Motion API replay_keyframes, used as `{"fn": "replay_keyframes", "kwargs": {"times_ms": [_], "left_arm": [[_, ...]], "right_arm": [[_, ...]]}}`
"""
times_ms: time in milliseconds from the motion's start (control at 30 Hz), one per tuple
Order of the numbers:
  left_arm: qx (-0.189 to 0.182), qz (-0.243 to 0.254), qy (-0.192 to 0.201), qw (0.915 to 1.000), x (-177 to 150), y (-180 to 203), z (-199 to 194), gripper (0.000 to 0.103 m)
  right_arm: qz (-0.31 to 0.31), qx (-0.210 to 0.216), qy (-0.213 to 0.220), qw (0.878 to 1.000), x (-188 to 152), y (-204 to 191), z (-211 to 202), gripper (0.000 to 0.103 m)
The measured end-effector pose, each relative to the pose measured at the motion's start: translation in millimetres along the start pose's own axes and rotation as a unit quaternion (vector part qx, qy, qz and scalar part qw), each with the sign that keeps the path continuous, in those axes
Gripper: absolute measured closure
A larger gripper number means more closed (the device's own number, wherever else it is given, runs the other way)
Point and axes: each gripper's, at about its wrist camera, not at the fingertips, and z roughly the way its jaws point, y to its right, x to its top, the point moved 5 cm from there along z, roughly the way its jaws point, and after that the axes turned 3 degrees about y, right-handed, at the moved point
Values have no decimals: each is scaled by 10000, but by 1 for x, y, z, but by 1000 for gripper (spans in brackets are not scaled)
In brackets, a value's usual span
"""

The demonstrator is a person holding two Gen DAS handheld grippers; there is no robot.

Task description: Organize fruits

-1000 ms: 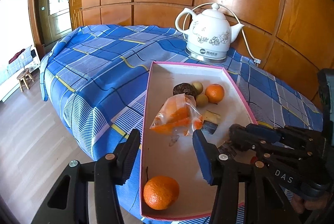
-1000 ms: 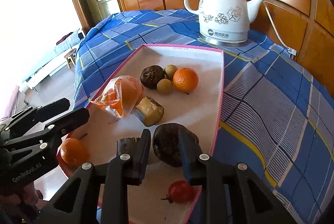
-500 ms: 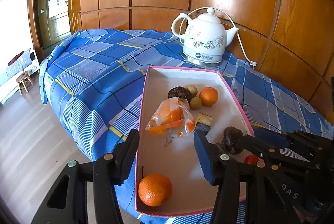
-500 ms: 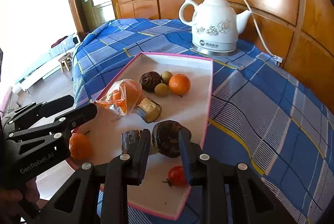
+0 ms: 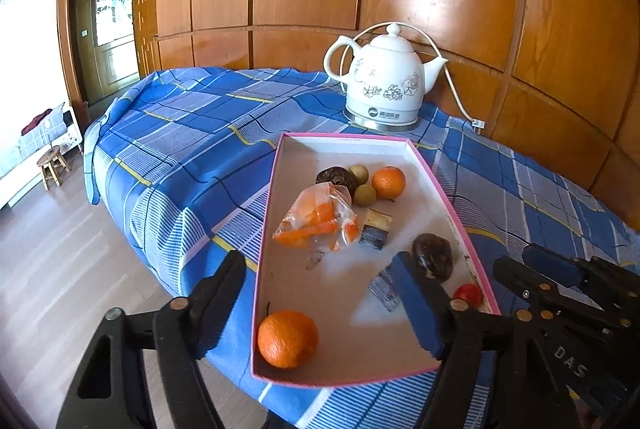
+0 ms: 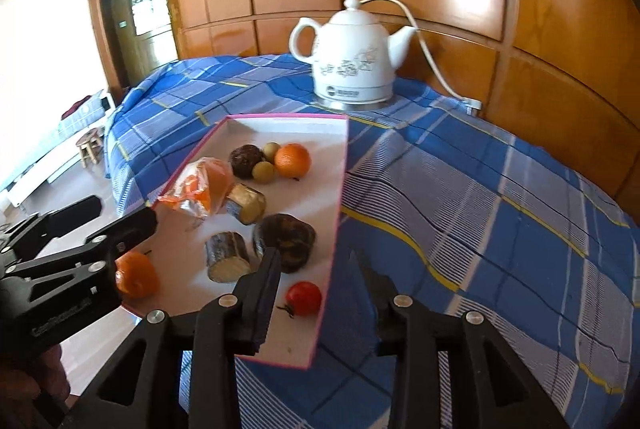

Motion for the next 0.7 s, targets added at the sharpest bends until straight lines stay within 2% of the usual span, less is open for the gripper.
{"fn": "replay_keyframes", "kwargs": {"times_ms": [333,700], "left_arm": [[-19,-23,76,10000,-5,3,-8,12],[0,-94,101,9999,-4,-2,-9,7]], "right_arm": [[52,-269,-21,9996,-15,7,-9,66],[-40,-284,44,9996,-11,1,-12,66]]}}
